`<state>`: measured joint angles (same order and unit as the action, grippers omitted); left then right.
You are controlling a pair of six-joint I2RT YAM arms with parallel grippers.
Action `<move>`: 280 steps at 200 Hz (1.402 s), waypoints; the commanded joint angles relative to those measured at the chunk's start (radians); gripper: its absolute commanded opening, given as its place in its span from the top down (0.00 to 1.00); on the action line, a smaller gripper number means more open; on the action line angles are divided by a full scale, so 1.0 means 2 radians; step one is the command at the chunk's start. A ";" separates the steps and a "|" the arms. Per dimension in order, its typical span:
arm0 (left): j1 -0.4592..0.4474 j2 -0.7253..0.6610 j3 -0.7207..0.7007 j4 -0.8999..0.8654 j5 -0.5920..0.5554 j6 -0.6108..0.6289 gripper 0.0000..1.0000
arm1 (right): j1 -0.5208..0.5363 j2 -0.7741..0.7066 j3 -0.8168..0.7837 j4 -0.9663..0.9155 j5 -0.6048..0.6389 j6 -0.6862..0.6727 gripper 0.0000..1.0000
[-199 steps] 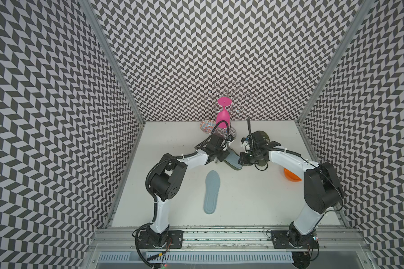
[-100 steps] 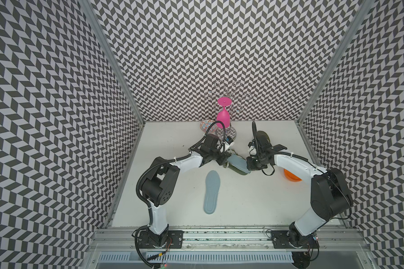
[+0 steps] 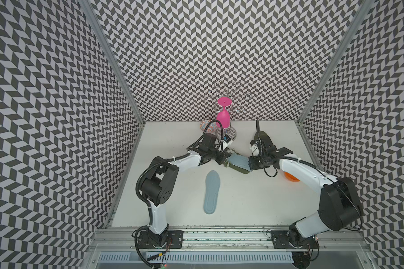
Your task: Insert the insole into the shoe
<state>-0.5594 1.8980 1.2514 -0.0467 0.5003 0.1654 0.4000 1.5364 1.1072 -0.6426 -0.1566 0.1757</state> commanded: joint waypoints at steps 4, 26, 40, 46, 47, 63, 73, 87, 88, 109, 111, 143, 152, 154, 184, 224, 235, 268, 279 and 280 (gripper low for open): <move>-0.003 -0.002 0.020 0.011 0.065 0.004 1.00 | 0.002 0.003 0.019 0.048 -0.062 -0.018 0.91; -0.003 -0.004 0.023 0.002 0.087 0.010 1.00 | 0.002 0.029 0.032 0.051 -0.082 -0.020 0.91; -0.001 -0.006 0.023 -0.005 0.103 0.019 1.00 | 0.002 0.031 0.036 0.063 -0.118 -0.022 0.91; -0.001 -0.006 0.024 -0.010 0.113 0.022 1.00 | 0.002 0.030 0.035 0.072 -0.131 -0.023 0.90; -0.001 -0.006 0.024 -0.011 0.115 0.023 1.00 | 0.002 0.030 0.035 0.074 -0.132 -0.022 0.90; 0.002 -0.006 0.027 -0.016 0.141 0.023 1.00 | 0.002 0.038 0.037 0.082 -0.128 -0.020 0.90; 0.002 -0.007 0.027 -0.018 0.153 0.024 1.00 | 0.002 0.049 0.047 0.074 -0.129 -0.022 0.90; 0.002 -0.007 0.030 -0.025 0.157 0.029 1.00 | 0.002 0.049 0.054 0.069 -0.136 -0.023 0.90; 0.002 -0.006 0.030 -0.026 0.158 0.029 1.00 | 0.002 0.049 0.055 0.070 -0.136 -0.023 0.90; 0.010 -0.009 0.029 -0.018 0.176 0.015 1.00 | 0.002 0.044 0.046 0.080 -0.109 -0.026 0.90; 0.010 -0.009 0.029 -0.018 0.177 0.014 1.00 | 0.002 0.046 0.045 0.080 -0.108 -0.026 0.90; 0.012 -0.010 0.028 -0.005 0.186 -0.010 1.00 | 0.002 0.075 0.031 0.102 -0.111 -0.007 0.91; 0.011 -0.014 0.022 0.004 0.193 -0.015 1.00 | 0.002 0.076 0.024 0.121 -0.115 0.002 0.90; 0.011 -0.015 0.020 0.006 0.194 -0.016 1.00 | 0.002 0.077 0.022 0.125 -0.115 0.004 0.91; 0.013 -0.017 0.013 0.003 0.187 -0.016 1.00 | 0.003 0.083 0.023 0.142 -0.107 0.016 0.87; 0.021 0.000 0.025 -0.012 0.106 -0.047 1.00 | 0.002 0.100 0.051 0.056 -0.051 0.035 0.65; 0.023 0.002 0.025 -0.013 0.089 -0.057 1.00 | 0.002 0.097 0.049 0.042 -0.039 0.042 0.58; 0.024 -0.011 0.002 0.012 0.053 -0.093 1.00 | 0.002 0.078 0.046 0.006 -0.013 0.048 0.52; 0.024 -0.013 -0.002 0.019 0.041 -0.103 1.00 | 0.000 0.068 0.048 -0.005 -0.011 0.052 0.50; 0.024 -0.013 -0.002 0.020 0.040 -0.104 1.00 | 0.000 0.067 0.048 -0.006 -0.010 0.052 0.50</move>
<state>-0.5152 1.9007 1.2652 -0.0811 0.6361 0.0284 0.4038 1.7248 1.1828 -0.5819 -0.2474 0.2554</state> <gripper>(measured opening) 0.058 0.483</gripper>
